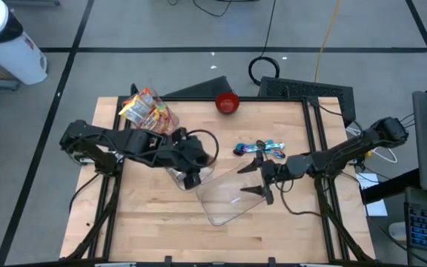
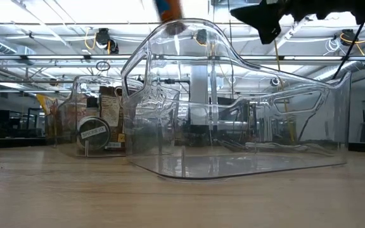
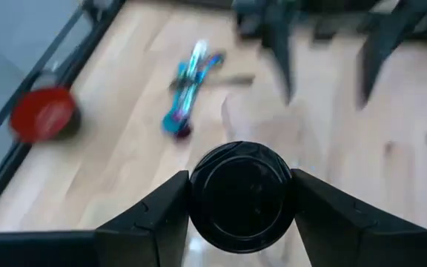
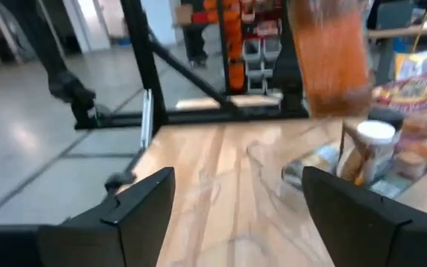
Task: Pick & Place Food Item
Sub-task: Put the orange seasoning bottle into the middle transparent bin
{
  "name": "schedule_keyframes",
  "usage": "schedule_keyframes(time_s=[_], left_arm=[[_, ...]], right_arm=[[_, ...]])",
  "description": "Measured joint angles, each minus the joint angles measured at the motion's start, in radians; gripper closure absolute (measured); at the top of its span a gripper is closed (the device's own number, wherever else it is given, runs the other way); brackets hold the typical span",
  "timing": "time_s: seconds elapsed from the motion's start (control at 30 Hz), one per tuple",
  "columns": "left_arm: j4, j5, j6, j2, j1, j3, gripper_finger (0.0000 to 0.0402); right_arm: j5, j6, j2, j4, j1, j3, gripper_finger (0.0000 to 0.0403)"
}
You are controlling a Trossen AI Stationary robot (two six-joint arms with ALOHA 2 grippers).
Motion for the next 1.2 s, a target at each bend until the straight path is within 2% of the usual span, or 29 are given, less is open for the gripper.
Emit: schedule_keyframes(time_s=[0.2,0.4,0.57,0.8,1.2], left_arm=[[-0.125,-0.032,-0.138,0.002,-0.008,-0.063,0.0193],[-0.143,-0.022,-0.261,0.001,-0.010,-0.176,0.0193],[-0.054,0.025,-0.318,0.002,-0.010,-0.312,0.0193],[0.162,0.106,-0.333,0.002,0.006,-0.482,0.0193],[0.310,0.119,-0.396,0.000,0.038,-0.649,0.0193]], right_arm=[[0.004,0.000,-0.027,0.004,-0.001,-0.036,0.0116],[0.004,0.000,-0.029,0.014,-0.001,-0.043,0.0115],[0.004,-0.001,-0.030,0.015,-0.001,-0.043,0.0119],[0.004,-0.001,-0.030,0.015,-0.001,-0.043,0.0119],[0.004,-0.001,-0.030,0.015,-0.001,-0.043,0.0117]])
